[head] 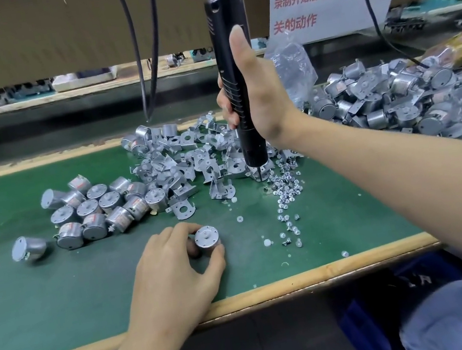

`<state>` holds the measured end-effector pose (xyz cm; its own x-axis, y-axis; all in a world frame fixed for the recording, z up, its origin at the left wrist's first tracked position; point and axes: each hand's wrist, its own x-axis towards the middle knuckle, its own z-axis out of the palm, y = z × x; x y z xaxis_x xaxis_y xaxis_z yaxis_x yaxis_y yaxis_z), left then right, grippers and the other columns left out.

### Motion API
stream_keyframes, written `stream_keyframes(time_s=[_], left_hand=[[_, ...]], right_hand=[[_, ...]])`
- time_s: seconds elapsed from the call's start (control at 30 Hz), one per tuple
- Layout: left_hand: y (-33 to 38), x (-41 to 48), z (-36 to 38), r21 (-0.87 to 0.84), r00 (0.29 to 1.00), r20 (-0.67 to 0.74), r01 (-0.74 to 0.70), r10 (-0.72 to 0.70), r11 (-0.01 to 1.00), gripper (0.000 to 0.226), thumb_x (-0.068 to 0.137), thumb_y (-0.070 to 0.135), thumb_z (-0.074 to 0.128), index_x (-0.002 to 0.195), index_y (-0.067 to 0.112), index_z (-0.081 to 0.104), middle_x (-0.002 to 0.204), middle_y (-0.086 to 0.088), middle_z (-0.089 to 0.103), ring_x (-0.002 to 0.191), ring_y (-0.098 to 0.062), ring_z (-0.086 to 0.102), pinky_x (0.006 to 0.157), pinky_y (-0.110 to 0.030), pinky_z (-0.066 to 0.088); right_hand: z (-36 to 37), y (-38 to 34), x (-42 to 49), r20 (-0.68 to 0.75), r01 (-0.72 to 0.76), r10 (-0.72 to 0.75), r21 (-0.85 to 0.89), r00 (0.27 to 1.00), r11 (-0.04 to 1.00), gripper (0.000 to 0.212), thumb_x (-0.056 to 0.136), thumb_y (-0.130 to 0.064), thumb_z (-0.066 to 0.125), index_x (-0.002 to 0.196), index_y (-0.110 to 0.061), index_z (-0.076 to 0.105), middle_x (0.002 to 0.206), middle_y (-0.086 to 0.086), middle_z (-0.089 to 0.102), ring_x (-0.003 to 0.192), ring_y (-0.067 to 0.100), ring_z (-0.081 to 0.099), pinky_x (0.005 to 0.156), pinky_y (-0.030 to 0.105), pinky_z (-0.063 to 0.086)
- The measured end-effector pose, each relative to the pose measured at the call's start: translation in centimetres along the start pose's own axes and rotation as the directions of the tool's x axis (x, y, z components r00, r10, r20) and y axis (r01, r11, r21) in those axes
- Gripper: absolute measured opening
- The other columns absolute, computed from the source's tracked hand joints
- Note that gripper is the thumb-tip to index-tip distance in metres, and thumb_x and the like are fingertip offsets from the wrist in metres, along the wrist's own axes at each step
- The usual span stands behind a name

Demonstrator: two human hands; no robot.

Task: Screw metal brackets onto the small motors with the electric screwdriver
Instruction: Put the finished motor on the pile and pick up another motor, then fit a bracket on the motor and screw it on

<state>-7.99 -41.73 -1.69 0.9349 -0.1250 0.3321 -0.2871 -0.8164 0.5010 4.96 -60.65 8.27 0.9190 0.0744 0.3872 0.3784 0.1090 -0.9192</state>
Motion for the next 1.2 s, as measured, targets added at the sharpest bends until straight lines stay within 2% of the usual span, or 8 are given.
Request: stream_keyframes(time_s=[0.53, 0.93, 1.2], left_hand=[[-0.21, 0.06, 0.10, 0.003, 1.000, -0.015, 0.006, -0.006, 1.000, 0.022, 0.080, 0.042, 0.074, 0.094, 0.030, 0.061, 0.073, 0.016, 0.052, 0.078, -0.014, 0.051, 0.068, -0.030, 0.035], [-0.04, 0.08, 0.04, -0.015, 1.000, -0.018, 0.015, -0.015, 1.000, 0.023, 0.080, 0.040, 0.075, 0.095, 0.028, 0.063, 0.073, 0.016, 0.052, 0.078, -0.015, 0.052, 0.068, -0.029, 0.034], [-0.08, 0.05, 0.05, -0.022, 1.000, -0.013, 0.015, -0.015, 1.000, 0.023, 0.081, 0.042, 0.073, 0.095, 0.029, 0.062, 0.074, 0.013, 0.053, 0.079, -0.015, 0.053, 0.069, -0.030, 0.036]], right_hand=[[0.01, 0.32, -0.56, -0.025, -0.026, 0.026, -0.020, 0.999, 0.999, 0.053, 0.093, -0.058, 0.042, 0.066, -0.013, 0.041, 0.054, 0.010, 0.044, 0.042, 0.019, 0.042, 0.044, 0.029, 0.034], [-0.24, 0.28, -0.38, -0.030, -0.033, 0.032, -0.026, 0.999, 0.999, 0.057, 0.092, -0.063, 0.043, 0.063, -0.014, 0.044, 0.052, 0.007, 0.048, 0.042, 0.020, 0.042, 0.045, 0.028, 0.037], [-0.09, 0.35, -0.31, -0.014, -0.019, 0.018, -0.043, 1.000, 0.999, 0.060, 0.083, -0.071, 0.046, 0.061, -0.016, 0.043, 0.051, 0.007, 0.048, 0.042, 0.021, 0.043, 0.045, 0.028, 0.037]])
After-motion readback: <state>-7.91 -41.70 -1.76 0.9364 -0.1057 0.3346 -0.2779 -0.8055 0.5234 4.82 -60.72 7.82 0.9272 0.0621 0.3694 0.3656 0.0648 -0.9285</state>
